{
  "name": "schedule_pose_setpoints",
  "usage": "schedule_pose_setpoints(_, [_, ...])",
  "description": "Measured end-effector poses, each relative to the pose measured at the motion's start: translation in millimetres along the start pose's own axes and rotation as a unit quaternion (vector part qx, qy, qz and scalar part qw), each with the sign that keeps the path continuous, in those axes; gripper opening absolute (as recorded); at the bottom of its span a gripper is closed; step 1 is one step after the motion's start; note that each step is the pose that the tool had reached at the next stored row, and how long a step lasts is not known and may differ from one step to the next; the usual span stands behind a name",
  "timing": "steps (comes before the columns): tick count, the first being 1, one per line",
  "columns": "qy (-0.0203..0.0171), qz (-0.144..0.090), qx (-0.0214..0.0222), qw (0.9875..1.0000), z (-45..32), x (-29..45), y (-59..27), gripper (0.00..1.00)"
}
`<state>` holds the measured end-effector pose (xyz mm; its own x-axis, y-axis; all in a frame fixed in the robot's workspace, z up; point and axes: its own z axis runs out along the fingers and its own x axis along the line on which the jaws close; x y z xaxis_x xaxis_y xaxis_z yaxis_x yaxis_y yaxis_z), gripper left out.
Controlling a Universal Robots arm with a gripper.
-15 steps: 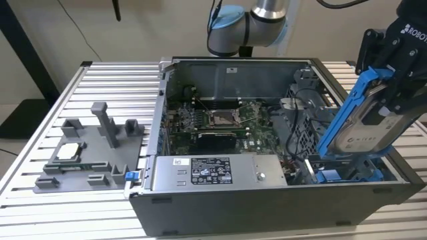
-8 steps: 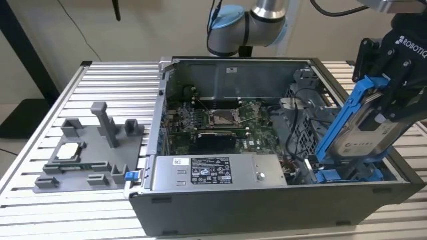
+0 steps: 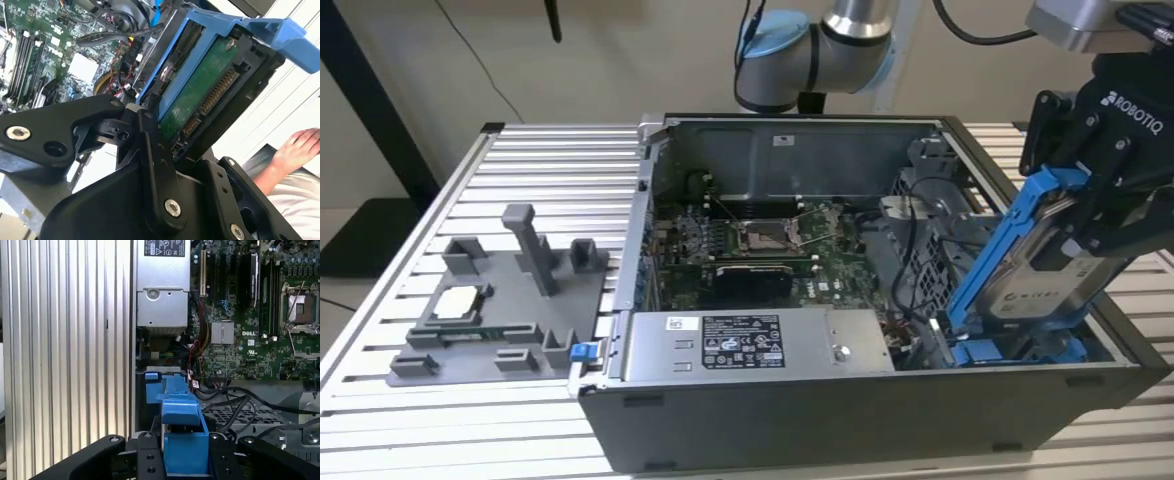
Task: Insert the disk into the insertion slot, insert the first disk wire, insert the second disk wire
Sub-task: 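Insert the disk into the insertion slot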
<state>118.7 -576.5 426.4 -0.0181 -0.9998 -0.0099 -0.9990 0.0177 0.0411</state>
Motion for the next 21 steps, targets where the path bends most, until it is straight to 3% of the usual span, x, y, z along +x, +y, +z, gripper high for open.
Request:
schedule_pose_setpoints(6, [-0.0048,0.000,-0.0001,1.0000,8.4,-0.1,-0.3,0.00])
schedule_pose_setpoints(21, [-0.0089,0.000,-0.0002,1.0000,21.0,0.5,-1.5,0.00])
